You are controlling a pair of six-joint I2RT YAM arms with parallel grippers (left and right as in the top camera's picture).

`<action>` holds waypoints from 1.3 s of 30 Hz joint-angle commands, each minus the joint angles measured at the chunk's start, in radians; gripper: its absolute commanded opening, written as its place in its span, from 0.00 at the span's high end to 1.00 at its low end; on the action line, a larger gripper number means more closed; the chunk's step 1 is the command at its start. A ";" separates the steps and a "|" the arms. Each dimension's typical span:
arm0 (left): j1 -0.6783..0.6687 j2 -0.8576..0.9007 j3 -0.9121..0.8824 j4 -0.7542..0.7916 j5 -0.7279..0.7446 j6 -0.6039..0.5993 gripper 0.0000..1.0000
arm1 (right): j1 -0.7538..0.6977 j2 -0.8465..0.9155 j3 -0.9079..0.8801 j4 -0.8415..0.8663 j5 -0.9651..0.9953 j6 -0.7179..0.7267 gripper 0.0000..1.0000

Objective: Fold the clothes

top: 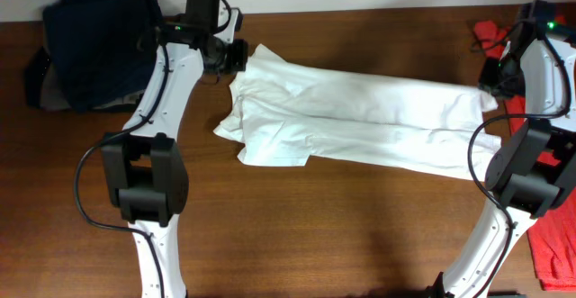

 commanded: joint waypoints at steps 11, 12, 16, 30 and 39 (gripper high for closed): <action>0.037 0.011 0.194 -0.691 0.056 -0.003 0.99 | -0.005 -0.003 0.160 -0.480 0.059 0.121 0.96; 0.036 0.017 0.192 -0.724 0.056 -0.003 0.99 | -0.005 -0.003 0.159 -0.480 0.056 0.121 0.96; 0.035 0.017 0.129 -0.743 0.050 0.005 0.99 | -0.003 -0.003 0.159 -0.480 0.033 0.121 0.96; -0.069 0.100 0.090 -0.459 0.172 0.049 0.99 | 0.069 -0.003 0.146 -0.475 -0.290 0.121 0.18; 0.003 0.312 0.085 -0.393 -0.023 -0.010 0.99 | 0.257 -0.003 0.053 -0.386 -0.282 0.121 0.29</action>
